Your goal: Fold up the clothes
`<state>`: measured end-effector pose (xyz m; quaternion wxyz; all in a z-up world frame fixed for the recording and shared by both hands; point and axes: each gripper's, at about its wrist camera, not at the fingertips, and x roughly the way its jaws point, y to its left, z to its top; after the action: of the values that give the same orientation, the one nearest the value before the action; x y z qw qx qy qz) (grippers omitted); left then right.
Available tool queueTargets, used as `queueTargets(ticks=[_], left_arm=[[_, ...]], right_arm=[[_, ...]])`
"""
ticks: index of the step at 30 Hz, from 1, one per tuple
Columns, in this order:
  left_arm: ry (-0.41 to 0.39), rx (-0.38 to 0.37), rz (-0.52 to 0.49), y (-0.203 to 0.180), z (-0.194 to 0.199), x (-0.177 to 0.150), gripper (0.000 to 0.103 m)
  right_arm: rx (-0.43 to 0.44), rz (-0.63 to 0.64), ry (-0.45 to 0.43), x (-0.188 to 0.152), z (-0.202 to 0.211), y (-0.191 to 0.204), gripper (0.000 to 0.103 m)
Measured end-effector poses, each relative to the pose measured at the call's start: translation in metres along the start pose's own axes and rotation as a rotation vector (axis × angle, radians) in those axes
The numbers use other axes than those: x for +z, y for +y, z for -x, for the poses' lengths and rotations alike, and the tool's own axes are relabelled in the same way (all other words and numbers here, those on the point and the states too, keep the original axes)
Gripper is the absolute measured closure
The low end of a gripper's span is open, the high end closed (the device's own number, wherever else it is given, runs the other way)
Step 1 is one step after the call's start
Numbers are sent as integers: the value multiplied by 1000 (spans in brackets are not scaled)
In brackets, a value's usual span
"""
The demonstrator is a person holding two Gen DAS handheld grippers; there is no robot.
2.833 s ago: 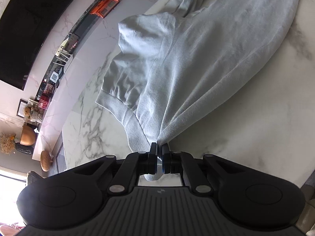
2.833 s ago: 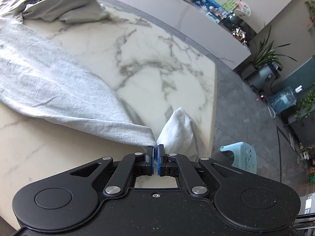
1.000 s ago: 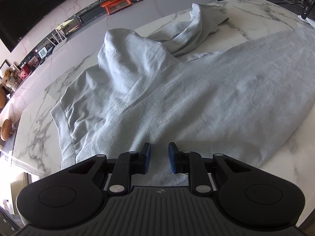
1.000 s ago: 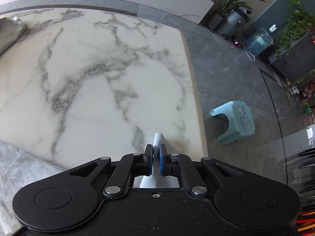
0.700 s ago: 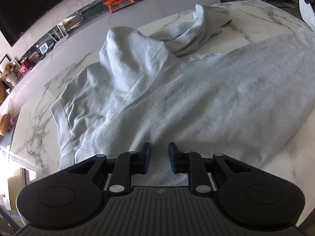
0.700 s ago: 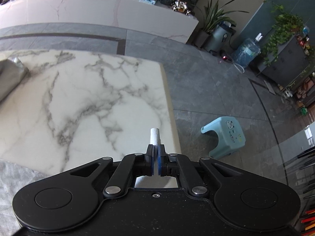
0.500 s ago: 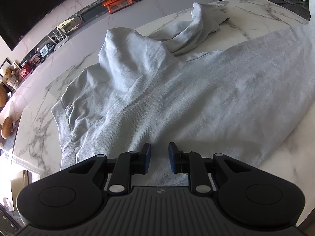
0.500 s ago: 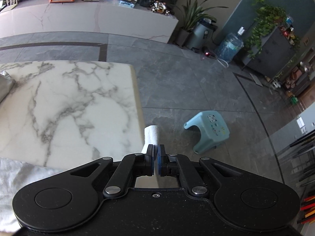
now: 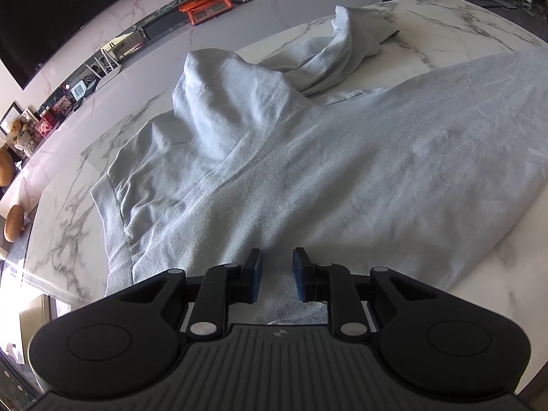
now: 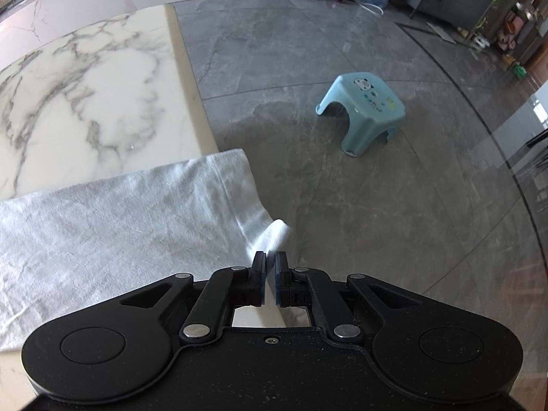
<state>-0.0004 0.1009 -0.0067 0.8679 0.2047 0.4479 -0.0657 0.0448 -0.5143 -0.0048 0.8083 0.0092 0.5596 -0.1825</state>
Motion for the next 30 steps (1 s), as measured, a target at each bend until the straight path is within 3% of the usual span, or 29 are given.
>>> queueTargets(ticks=[2,4,9,16,21,30], left_arm=[[0,1,-5,-1,0,0,85],[-2,2,-6,-1,0,0,85],[-13,0,-14,-2,3,-2,84],[-87,-28,-32,-9,21,-8,84],[-63,-31,-34,-10,19,-12,84],[-28,-32,-75,-18,14,-15,85]], right_arm=[[-46,12,-33,-1,3,-3,91],[-37,15,-67,-2,10,-6,91],[165,45,-113,-10,32,21,91],[334,170,-123,-25,41,96,90],[320,202,-164,-32,43,127,86],[307,202,-167,-39,33,127,85]])
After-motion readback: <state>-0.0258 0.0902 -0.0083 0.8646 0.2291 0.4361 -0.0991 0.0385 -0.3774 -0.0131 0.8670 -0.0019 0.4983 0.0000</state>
